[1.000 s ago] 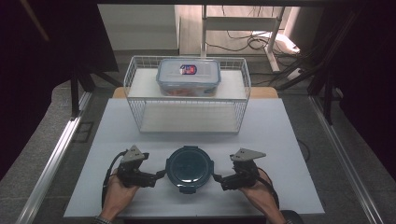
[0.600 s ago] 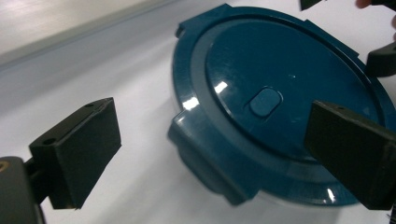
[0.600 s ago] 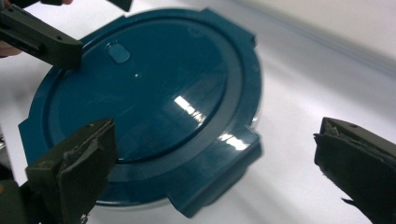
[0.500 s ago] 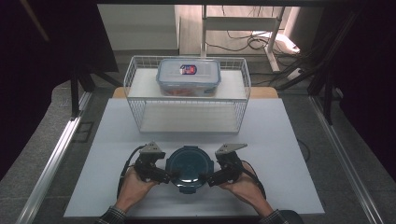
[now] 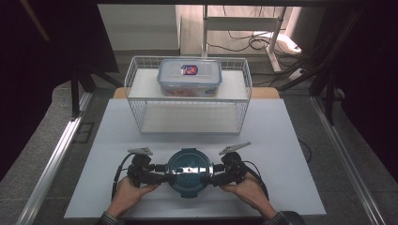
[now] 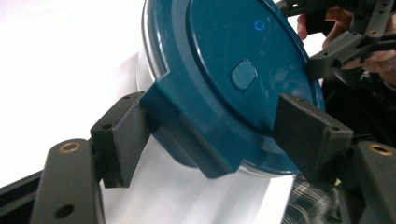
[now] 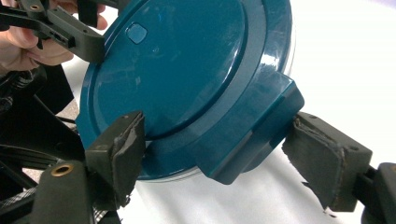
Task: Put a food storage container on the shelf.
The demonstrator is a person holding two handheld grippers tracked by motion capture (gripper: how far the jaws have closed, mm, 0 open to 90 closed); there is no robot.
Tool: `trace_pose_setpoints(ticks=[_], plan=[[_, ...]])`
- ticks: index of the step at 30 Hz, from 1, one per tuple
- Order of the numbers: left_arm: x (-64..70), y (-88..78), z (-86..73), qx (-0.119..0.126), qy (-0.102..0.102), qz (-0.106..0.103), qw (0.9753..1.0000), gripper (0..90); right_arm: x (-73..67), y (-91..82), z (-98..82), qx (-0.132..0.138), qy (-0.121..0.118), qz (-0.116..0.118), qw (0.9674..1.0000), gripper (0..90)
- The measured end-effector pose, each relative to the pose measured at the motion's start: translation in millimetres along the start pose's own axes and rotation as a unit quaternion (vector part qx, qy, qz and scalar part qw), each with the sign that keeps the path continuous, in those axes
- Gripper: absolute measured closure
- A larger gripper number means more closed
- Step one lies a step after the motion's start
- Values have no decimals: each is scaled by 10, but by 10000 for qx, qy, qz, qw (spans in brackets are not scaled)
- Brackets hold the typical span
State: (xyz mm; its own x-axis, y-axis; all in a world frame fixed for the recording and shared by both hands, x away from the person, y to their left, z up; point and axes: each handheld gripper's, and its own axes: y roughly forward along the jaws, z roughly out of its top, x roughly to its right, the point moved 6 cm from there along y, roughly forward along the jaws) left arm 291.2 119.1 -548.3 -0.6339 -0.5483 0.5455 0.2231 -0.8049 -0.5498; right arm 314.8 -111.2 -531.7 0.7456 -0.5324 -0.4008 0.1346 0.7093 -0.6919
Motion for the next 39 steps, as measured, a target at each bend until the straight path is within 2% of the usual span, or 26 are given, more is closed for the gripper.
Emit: trace_pose_setpoints(ticks=[1,7,11,15,19,21,26,29,32,33,36,39], plan=[[4,5,-14,-34,26,24,10000,271,1,-1,-8,-2,13,1,10000,213],[-40,34,-11,-31,-225,-151,9996,262,52,3,-21,14,279,135,9995,220],[-68,-5,-21,41,-412,-289,9987,332,61,-9,-21,41,319,159,9994,247],[-12,-88,-47,254,-249,-323,9988,422,30,-76,-27,74,191,163,9997,325],[50,-141,-93,410,-48,-334,9986,487,11,-190,-63,247,271,280,9989,475],[99,-157,-115,489,87,-264,9984,501,7,-229,-86,314,422,381,9979,506],[177,-186,-173,660,155,-175,9975,526,-31,-265,-132,420,688,434,9958,538],[213,-191,-184,678,209,-101,9974,529,-29,-263,-158,449,903,527,9935,534],[202,-198,-207,684,131,-110,9975,529,-5,-230,-194,406,1203,821,9885,537],[190,-200,-215,690,78,-132,9975,529,-7,-222,-199,414,1218,879,9878,544],[168,-205,-229,692,3,-161,9975,528,-31,-219,-183,439,1114,795,9896,546],[127,-198,-245,759,-180,-240,9967,525,-45,-216,-172,476,1157,782,9890,547]])
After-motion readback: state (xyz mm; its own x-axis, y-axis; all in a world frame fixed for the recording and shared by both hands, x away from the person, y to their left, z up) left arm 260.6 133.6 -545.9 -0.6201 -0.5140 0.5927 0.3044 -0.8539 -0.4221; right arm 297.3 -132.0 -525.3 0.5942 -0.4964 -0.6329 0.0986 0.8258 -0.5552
